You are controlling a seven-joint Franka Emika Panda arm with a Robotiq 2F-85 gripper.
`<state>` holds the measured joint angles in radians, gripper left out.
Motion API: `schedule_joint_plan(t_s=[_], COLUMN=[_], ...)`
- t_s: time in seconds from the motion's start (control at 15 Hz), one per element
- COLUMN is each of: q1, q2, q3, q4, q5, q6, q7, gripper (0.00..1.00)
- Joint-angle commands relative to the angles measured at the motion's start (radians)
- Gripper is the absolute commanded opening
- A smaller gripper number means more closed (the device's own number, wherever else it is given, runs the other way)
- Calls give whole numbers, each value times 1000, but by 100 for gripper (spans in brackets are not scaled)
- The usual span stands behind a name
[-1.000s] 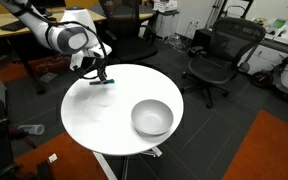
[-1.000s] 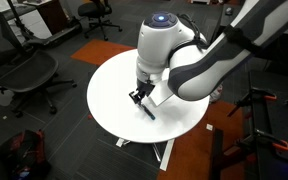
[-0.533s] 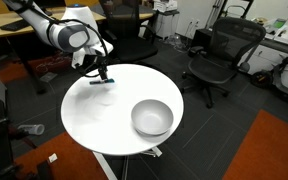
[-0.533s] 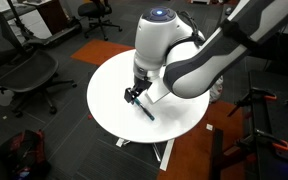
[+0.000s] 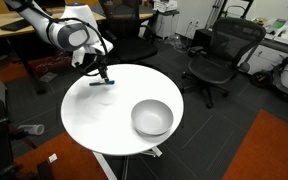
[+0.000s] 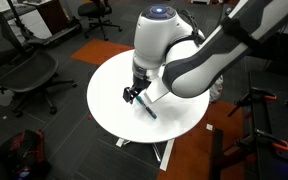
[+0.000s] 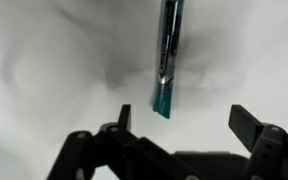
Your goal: Remove the marker from the bowl and place it on the table
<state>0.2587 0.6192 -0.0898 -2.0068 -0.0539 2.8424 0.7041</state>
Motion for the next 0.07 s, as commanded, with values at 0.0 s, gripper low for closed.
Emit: schedule_joint_plan(t_s=[0.0], q1=[17], q2=[0], q3=[-16], q4=[0], q5=[30], q6=[-1], q7=[-23], gripper=[100])
